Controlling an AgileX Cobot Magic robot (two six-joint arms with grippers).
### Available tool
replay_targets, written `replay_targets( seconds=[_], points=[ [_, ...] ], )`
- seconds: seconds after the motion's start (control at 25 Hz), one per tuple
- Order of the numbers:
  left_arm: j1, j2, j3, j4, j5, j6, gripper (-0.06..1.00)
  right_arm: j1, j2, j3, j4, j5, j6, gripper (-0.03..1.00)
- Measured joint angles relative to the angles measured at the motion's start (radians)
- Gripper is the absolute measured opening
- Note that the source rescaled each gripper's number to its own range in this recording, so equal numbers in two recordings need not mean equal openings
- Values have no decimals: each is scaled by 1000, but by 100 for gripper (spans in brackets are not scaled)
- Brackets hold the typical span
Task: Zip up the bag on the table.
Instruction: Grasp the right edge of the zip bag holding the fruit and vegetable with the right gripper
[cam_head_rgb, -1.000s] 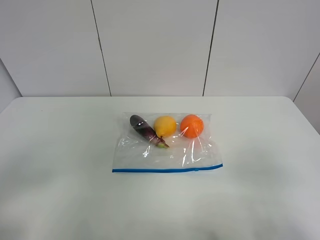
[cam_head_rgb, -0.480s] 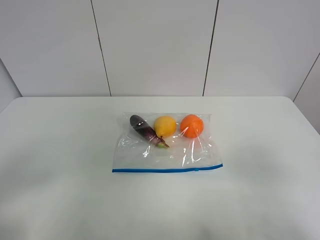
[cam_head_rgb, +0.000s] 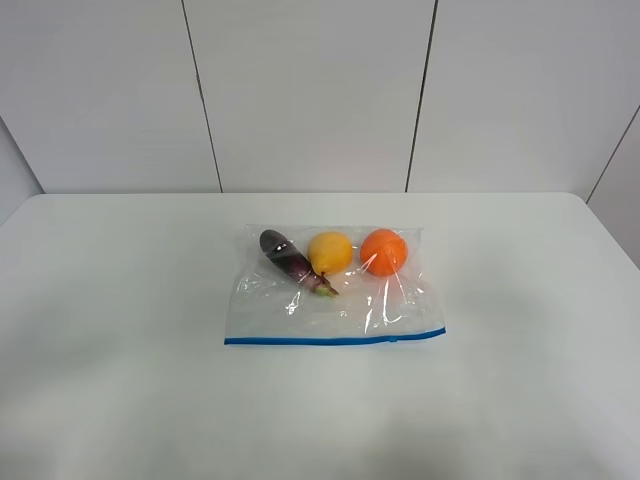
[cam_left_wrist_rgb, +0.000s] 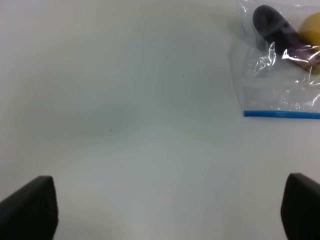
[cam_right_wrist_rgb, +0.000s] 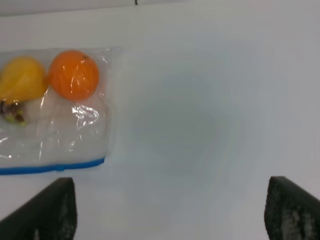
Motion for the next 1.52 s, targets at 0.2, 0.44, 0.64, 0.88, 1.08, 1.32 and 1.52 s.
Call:
replay_targets(
  seconds=[0.2, 0.44, 0.64, 0.88, 1.08, 1.32, 1.52],
  points=[
    [0, 0, 0, 0, 0, 0, 100, 0, 86, -40, 1, -57, -20, 98],
    [0, 0, 0, 0, 0, 0, 100, 0, 183, -102, 2, -85, -21, 98],
    [0, 0, 0, 0, 0, 0, 100, 0, 261, -139, 4, -135, -23, 98],
    [0, 0, 0, 1, 0, 0, 100, 0, 393, -140, 17, -209, -23, 98],
    [0, 0, 0, 1, 0, 0, 100, 0, 511, -140, 39, -264, -23, 98],
    [0, 0, 0, 1, 0, 0, 100, 0, 659, -140, 141, -358, -30, 98],
    [0, 0, 0, 1, 0, 0, 100, 0, 788, -140, 306, -386, -113, 89]
  ],
)
